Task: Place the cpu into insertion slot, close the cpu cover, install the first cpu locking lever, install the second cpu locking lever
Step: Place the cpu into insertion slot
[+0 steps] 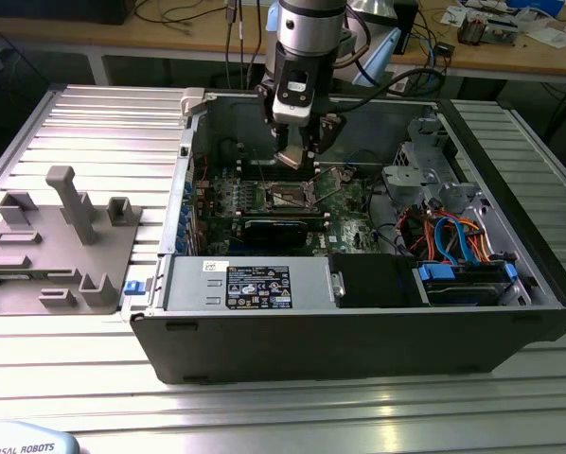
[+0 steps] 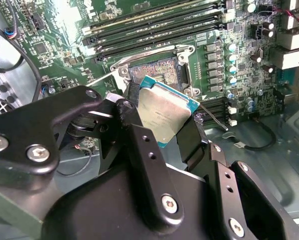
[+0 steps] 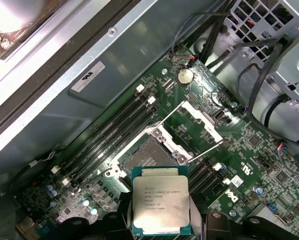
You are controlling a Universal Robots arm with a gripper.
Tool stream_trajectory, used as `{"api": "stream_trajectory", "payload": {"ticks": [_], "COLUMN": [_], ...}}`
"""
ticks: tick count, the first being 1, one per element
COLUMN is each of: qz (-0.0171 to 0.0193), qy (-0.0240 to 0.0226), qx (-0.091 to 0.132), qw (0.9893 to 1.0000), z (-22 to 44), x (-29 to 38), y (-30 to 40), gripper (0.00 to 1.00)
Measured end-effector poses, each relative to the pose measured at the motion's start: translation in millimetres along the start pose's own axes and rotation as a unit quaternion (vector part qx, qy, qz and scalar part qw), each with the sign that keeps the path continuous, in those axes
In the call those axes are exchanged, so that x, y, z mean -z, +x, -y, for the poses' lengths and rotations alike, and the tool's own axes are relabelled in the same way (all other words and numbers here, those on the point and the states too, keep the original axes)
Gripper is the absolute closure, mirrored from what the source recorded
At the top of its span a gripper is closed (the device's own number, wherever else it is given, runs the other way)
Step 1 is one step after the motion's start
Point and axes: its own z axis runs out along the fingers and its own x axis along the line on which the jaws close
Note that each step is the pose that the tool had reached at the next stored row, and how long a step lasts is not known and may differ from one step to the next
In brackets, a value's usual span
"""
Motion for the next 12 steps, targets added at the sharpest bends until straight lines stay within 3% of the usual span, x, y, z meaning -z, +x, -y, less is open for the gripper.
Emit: {"api": "stream_trajectory", "payload": {"ticks": [12], "qz": [0.0007], "qy": [-0.0005], "qx": [-0.033], "qw": [0.9994], "z": [0.0], "x": [-0.6], "y": [0.0], "gripper": [0.46]}}
